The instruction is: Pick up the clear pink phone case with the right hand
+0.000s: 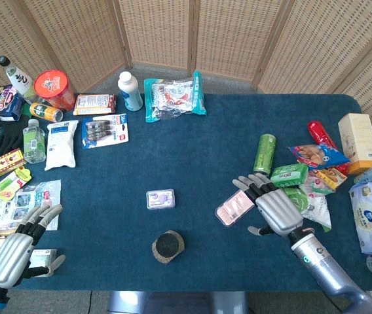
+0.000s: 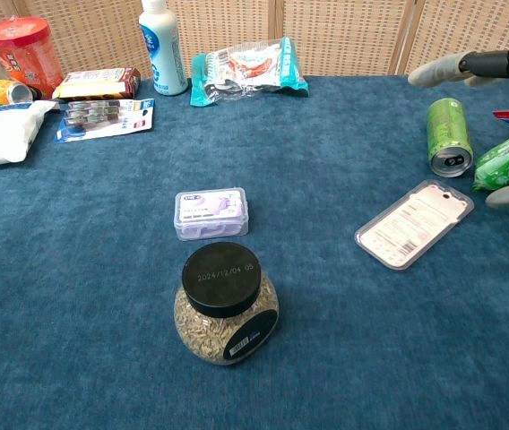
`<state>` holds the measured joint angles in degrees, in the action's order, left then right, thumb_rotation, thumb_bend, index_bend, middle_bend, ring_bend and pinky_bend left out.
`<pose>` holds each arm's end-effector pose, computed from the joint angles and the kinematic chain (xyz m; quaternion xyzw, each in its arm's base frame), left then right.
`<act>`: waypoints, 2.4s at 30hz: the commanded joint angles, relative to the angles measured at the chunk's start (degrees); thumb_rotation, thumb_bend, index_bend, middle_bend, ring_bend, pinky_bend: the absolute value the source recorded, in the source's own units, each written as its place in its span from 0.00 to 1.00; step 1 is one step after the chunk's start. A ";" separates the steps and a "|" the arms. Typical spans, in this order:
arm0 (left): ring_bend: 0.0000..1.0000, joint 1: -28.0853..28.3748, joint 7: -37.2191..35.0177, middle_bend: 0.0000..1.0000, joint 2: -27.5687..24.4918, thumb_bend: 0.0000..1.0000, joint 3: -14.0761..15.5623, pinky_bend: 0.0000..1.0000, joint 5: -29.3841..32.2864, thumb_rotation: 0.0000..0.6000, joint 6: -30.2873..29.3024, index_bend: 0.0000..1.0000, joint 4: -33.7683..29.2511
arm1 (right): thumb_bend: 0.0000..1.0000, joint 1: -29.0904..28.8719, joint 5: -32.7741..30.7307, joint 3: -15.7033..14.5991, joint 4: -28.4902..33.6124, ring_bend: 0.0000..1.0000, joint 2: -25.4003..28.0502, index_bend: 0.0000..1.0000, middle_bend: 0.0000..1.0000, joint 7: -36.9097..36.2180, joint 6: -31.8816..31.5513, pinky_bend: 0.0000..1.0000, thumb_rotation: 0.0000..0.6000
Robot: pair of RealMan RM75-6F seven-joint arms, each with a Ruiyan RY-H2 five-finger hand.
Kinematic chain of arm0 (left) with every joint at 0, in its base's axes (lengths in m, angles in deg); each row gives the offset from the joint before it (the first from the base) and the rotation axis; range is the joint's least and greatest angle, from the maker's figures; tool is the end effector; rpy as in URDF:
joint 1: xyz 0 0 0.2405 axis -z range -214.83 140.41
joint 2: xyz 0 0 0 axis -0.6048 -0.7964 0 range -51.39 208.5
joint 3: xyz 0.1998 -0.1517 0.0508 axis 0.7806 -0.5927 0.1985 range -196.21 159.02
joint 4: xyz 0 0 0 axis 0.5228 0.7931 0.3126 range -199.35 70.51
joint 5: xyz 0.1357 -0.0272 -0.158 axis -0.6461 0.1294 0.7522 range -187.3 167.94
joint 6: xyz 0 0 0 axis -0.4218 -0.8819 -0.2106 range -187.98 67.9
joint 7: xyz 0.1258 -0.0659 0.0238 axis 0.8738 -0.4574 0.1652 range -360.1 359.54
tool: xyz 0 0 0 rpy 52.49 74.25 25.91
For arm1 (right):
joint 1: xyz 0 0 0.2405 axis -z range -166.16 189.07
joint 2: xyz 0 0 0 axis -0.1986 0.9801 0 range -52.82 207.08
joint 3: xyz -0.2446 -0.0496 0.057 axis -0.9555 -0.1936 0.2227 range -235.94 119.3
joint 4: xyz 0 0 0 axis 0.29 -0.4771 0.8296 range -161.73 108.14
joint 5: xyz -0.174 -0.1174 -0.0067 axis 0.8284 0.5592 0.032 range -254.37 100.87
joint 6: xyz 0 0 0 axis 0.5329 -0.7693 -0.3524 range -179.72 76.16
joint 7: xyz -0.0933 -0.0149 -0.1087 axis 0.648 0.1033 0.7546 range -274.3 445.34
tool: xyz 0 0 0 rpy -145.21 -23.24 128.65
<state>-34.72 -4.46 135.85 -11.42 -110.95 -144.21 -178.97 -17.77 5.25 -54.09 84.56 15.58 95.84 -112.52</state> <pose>-0.2230 0.1251 0.1389 -0.6100 -0.4932 -0.4614 0.4145 -0.1675 -0.2585 0.0951 0.7531 -0.3732 0.3905 0.3756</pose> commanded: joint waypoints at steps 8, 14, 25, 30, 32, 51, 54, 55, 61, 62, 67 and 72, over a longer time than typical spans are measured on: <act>0.00 -0.66 0.33 0.13 -0.31 0.29 0.51 0.00 -0.90 1.00 -1.26 0.00 -0.26 | 0.11 -0.35 2.11 -0.16 -2.23 0.00 -1.42 0.00 0.04 -1.42 -0.12 0.00 1.00; 0.00 -0.55 0.90 0.13 -0.84 0.29 0.62 0.00 -1.23 1.00 -1.18 0.00 -0.83 | 0.11 -2.65 3.95 -0.20 -6.51 0.00 -3.99 0.00 0.00 -3.53 2.74 0.00 1.00; 0.00 -0.66 0.99 0.13 -1.65 0.30 0.52 0.00 -0.88 1.00 -1.59 0.00 -1.06 | 0.11 -8.12 6.92 -0.50 -14.84 0.00 -10.16 0.00 0.00 -5.87 8.82 0.00 1.00; 0.00 -0.84 1.19 0.13 -1.83 0.29 0.61 0.00 -0.93 1.00 -1.79 0.00 -1.18 | 0.11 -10.00 8.04 -0.67 -17.81 0.00 -12.44 0.00 0.00 -6.63 10.13 0.00 1.00; 0.00 -0.95 1.19 0.13 -1.88 0.29 0.62 0.00 -0.93 1.00 -1.97 0.00 -1.19 | 0.11 -10.81 7.83 -0.59 -18.70 0.00 -13.08 0.00 0.00 -7.19 11.05 0.00 1.00; 0.00 -1.40 1.09 0.13 -2.31 0.29 0.69 0.00 -1.03 1.00 -2.57 0.00 -1.17 | 0.12 -15.14 9.47 -2.95 -27.13 0.00 -16.05 0.00 0.00 -9.72 14.78 0.00 1.00; 0.00 -1.38 1.31 0.13 -2.28 0.30 0.71 0.00 -1.20 1.00 -2.49 0.00 -1.32 | 0.12 -15.19 9.82 -3.48 -28.33 0.00 -16.25 0.00 0.01 -10.76 14.45 0.00 1.00; 0.00 -1.38 1.40 0.13 -2.28 0.30 0.72 0.00 -1.25 1.00 -2.48 0.00 -1.39 | 0.12 -15.19 9.94 -3.64 -28.69 0.00 -16.30 0.00 0.01 -11.11 14.33 0.00 1.00; 0.00 -1.40 2.00 0.13 -2.37 0.29 0.68 0.00 -1.49 1.00 -2.46 0.00 -1.95 | 0.12 -15.54 10.43 -4.52 -31.04 0.00 -16.75 0.00 0.05 -13.09 14.29 0.00 1.00; 0.00 -1.41 2.13 0.13 -2.37 0.29 0.71 0.00 -1.54 1.00 -2.41 0.00 -2.03 | 0.12 -15.68 10.45 -4.67 -31.50 0.00 -16.91 0.00 0.06 -13.42 14.44 0.00 1.00; 0.00 -1.55 2.58 0.13 -2.44 0.30 0.78 0.00 -1.64 1.00 -2.46 0.00 -2.42 | 0.13 -16.01 10.78 -5.06 -33.18 0.00 -17.75 0.00 0.09 -15.02 14.20 0.00 1.00; 0.00 -1.68 2.96 0.13 -2.76 0.29 0.86 0.00 -1.88 1.00 -2.58 0.00 -2.94 | 0.13 -16.15 11.41 -5.51 -34.68 0.00 -18.36 0.00 0.09 -16.44 13.35 0.00 1.00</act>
<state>-36.38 -1.50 133.10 -10.56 -112.81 -146.79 -181.89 -33.88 16.53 -59.49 50.06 -2.63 79.62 -98.99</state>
